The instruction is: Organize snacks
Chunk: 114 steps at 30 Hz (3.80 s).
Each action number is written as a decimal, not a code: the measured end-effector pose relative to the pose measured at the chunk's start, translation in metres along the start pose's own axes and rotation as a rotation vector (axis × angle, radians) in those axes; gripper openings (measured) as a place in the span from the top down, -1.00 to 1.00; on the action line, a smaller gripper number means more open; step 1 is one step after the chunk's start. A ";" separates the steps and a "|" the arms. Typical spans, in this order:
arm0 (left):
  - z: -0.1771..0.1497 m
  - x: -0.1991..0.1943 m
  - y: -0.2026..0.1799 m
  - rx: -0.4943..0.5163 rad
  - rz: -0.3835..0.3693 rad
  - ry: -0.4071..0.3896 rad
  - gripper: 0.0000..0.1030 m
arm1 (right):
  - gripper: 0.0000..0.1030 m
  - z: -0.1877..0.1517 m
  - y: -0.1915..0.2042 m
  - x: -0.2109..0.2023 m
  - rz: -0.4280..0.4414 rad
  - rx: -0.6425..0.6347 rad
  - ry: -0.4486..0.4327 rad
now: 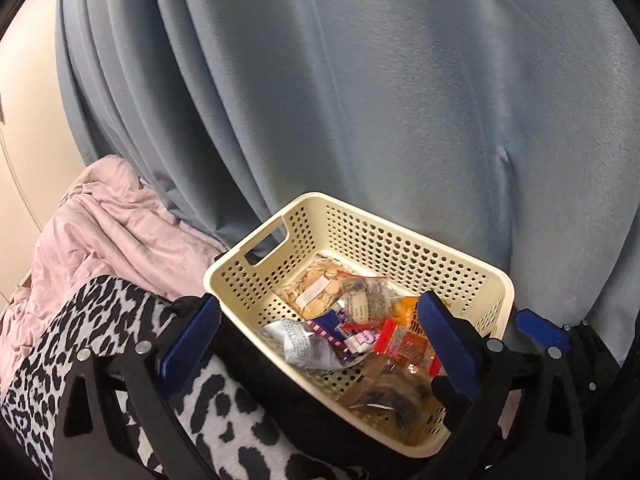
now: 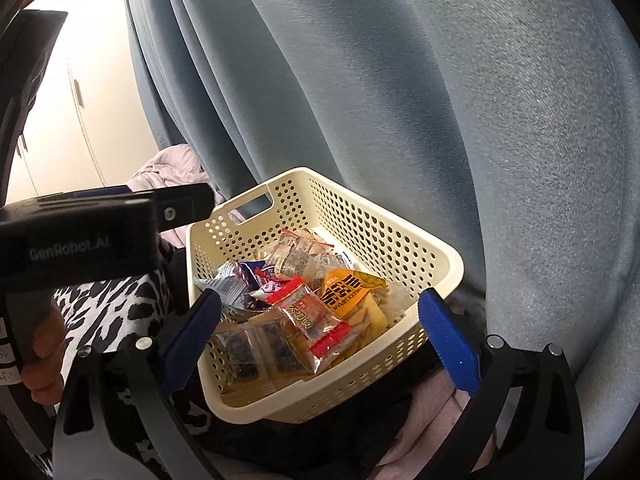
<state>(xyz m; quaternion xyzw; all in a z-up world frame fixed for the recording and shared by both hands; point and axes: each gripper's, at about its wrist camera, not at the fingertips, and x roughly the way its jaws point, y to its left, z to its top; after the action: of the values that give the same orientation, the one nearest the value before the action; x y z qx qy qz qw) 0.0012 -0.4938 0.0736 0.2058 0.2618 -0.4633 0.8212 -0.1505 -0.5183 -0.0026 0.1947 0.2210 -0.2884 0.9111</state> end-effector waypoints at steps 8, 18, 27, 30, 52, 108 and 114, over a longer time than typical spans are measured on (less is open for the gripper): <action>-0.008 -0.011 0.022 -0.056 0.041 0.000 -0.90 | -0.95 0.002 -0.003 -0.005 -0.013 0.029 0.011; -0.019 -0.021 0.032 -0.038 0.111 0.006 -0.90 | -0.95 0.005 0.009 -0.023 -0.009 -0.008 -0.004; -0.028 -0.036 0.040 -0.034 0.127 -0.004 -0.90 | -0.95 0.007 0.023 -0.037 -0.015 -0.043 -0.005; -0.030 -0.039 0.042 -0.039 0.126 -0.006 -0.90 | -0.95 0.007 0.028 -0.040 -0.015 -0.055 -0.006; -0.049 -0.059 0.051 -0.049 0.131 -0.004 -0.90 | -0.95 0.003 0.050 -0.048 -0.042 -0.114 0.012; -0.054 -0.049 0.028 0.046 0.124 0.011 -0.90 | -0.95 -0.007 0.043 -0.042 -0.068 -0.105 0.040; -0.054 -0.053 0.030 0.040 0.127 0.018 -0.90 | -0.95 -0.007 0.046 -0.045 -0.068 -0.107 0.038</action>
<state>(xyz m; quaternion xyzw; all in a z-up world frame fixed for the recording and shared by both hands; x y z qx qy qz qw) -0.0087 -0.4132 0.0674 0.2425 0.2461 -0.4137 0.8423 -0.1574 -0.4608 0.0252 0.1435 0.2600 -0.3033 0.9054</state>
